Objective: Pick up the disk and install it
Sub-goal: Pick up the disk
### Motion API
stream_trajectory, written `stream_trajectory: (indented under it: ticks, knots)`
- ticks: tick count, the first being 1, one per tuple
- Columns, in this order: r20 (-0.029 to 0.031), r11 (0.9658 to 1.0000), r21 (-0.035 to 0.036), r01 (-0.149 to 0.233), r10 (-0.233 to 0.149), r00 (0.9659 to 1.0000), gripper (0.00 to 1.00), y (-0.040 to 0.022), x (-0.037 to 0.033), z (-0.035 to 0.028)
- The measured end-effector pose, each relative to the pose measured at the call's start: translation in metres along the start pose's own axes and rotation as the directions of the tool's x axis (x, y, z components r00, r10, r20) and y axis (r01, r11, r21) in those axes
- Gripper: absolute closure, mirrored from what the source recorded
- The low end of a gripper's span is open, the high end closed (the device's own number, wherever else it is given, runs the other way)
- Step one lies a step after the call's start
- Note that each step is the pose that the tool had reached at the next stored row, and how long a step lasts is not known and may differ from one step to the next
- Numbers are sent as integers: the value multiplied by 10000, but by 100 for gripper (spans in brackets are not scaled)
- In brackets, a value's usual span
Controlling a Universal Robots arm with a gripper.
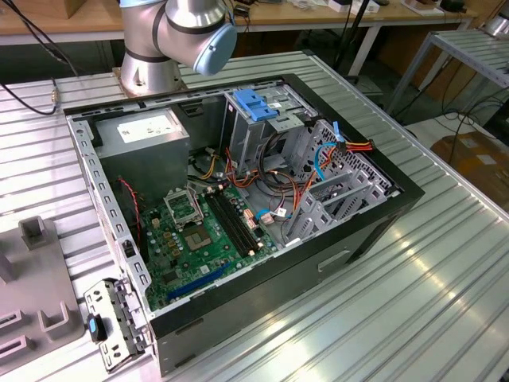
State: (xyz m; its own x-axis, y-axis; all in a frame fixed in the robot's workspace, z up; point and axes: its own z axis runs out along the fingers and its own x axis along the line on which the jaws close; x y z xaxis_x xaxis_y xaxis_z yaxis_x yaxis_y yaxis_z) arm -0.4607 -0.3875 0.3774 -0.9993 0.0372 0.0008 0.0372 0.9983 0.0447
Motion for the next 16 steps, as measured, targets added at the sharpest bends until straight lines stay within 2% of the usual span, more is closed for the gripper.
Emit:
stream_trajectory:
  ticks: [3, 7, 8, 9, 11, 12, 14, 15, 16]
  knots:
    - [-16, 9994, 0, 342, -342, 9994, 89, 0, -1, -1]
    - [-45, 9950, -1, 998, -998, 9950, 89, 0, -1, 0]
    - [-56, 9924, -2, 1233, -1233, 9923, 89, 0, -1, 0]
    - [-72, 9873, -4, 1586, -1586, 9873, 89, 0, -1, -1]
    - [-84, 9830, -6, 1835, -1835, 9830, 89, 0, -1, -1]
    - [-90, 9797, -8, 2007, -2007, 9796, 89, 0, -1, -1]
    - [-98, 9760, -9, 2177, -2177, 9760, 89, 0, 0, 0]
    - [-108, 9712, -10, 2384, -2384, 9711, 89, 0, -1, -1]
    - [-112, 9688, -12, 2480, -2480, 9687, 89, 0, -1, -1]
